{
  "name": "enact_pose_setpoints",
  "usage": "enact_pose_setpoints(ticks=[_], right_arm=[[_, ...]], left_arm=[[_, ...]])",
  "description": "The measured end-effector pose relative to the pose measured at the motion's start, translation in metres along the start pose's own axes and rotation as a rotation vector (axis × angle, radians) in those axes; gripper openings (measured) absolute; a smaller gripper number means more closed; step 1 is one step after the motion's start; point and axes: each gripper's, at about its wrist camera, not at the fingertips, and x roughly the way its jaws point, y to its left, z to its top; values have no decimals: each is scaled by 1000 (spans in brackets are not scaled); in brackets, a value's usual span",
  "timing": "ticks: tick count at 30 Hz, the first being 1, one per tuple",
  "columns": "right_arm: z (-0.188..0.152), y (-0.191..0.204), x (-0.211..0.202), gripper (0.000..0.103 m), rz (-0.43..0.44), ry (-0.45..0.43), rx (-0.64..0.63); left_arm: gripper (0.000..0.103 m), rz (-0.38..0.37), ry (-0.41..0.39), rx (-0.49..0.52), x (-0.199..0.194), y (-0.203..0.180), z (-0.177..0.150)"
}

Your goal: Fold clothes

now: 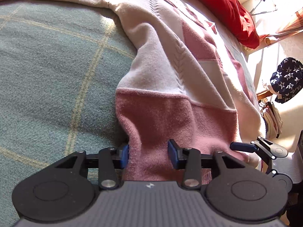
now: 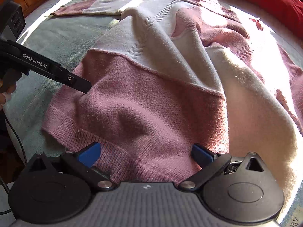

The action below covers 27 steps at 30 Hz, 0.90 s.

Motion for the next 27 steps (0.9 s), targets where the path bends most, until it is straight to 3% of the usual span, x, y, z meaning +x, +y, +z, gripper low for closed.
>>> enact_pose_setpoints(ticks=[7, 10, 17, 22, 27], right_arm=[[-11, -23, -28, 103, 48, -39, 135], [-11, -18, -25, 103, 57, -37, 175], [-18, -21, -33, 103, 67, -66, 215], [-23, -30, -41, 103, 107, -85, 222], [-30, -37, -48, 103, 139, -110, 211]], left_arm=[[44, -24, 6, -60, 0, 6, -2], [44, 18, 3, -24, 1, -3, -5], [28, 155, 7, 29, 3, -25, -5], [23, 153, 14, -21, -7, -24, -10], [33, 125, -37, -67, 0, -16, -20]])
